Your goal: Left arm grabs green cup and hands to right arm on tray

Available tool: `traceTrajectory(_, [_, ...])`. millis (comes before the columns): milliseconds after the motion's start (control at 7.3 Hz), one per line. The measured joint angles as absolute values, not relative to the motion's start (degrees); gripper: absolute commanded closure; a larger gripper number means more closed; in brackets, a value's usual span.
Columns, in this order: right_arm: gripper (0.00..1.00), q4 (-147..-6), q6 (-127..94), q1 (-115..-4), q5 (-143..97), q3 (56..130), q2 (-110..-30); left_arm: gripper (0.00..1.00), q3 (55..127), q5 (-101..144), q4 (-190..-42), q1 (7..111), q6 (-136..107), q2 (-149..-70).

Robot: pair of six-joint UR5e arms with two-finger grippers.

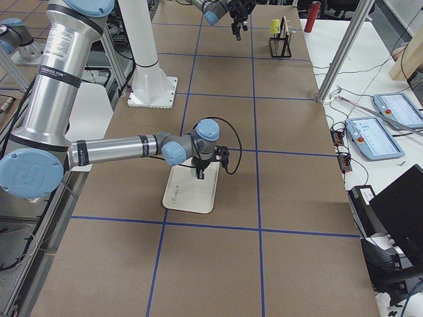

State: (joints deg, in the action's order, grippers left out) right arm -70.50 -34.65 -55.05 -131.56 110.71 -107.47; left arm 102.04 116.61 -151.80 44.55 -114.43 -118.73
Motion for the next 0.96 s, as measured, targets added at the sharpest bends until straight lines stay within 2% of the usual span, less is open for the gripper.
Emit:
traceTrajectory(137, [0.79,-69.52,-34.73,-54.72,-131.5,109.94,-107.37,0.0,101.94,116.62,-151.66,44.48,-114.37,-118.74])
traceTrajectory(274, [0.79,-66.96,-34.84,-54.35,-131.42,108.17,-107.31,0.0,101.97,116.63,-151.35,44.43,-114.35,-118.79])
traceTrajectory(411, [0.57,-64.19,-34.94,-54.11,-131.38,106.37,-107.33,0.0,102.07,116.63,-150.89,44.41,-114.35,-118.86])
traceTrajectory(548, [0.01,-62.65,-35.04,-53.97,-131.38,105.47,-107.43,0.0,102.18,116.63,-150.68,44.39,-114.35,-118.92])
traceTrajectory(958, [0.0,-61.59,-35.02,-55.05,-131.68,108.11,-108.91,0.0,102.61,116.73,-149.96,44.6,-114.35,-119.16])
